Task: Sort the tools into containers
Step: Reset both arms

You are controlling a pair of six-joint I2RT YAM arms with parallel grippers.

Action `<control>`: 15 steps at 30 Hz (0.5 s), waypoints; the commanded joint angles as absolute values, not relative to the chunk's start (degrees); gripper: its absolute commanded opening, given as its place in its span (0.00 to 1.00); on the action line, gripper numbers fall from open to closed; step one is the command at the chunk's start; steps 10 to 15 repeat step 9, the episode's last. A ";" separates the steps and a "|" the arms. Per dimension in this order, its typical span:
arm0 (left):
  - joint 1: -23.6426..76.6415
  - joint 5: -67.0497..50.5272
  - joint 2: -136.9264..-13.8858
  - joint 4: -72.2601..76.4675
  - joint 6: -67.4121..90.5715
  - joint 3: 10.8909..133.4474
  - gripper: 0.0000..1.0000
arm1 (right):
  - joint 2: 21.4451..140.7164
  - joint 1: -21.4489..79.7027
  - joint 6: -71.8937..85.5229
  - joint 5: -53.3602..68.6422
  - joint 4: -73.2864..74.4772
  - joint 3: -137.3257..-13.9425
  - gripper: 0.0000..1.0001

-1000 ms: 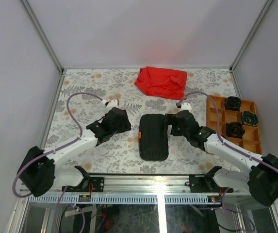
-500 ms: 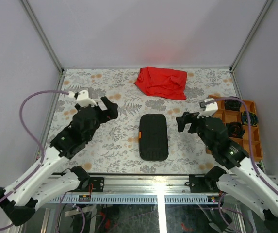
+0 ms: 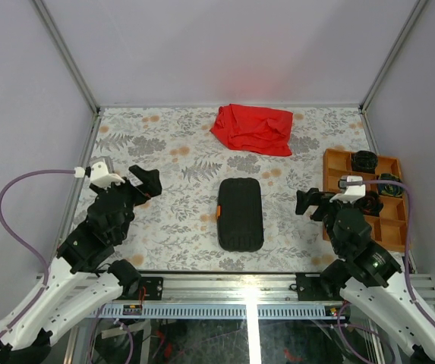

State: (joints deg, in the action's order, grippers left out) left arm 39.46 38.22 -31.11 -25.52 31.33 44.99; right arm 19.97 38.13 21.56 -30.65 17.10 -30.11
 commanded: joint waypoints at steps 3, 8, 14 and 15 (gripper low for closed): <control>39.34 41.71 -30.66 -26.84 31.91 44.41 1.00 | 17.27 38.41 23.73 -34.76 15.38 -29.19 0.99; 39.27 41.67 -31.15 -26.50 31.82 44.38 1.00 | 18.34 38.41 23.99 -35.06 15.91 -29.49 0.99; 39.35 41.67 -31.32 -26.35 31.86 44.44 1.00 | 18.54 38.41 23.99 -35.05 15.95 -29.57 0.99; 39.35 41.67 -31.32 -26.35 31.86 44.44 1.00 | 18.54 38.41 23.99 -35.05 15.95 -29.57 0.99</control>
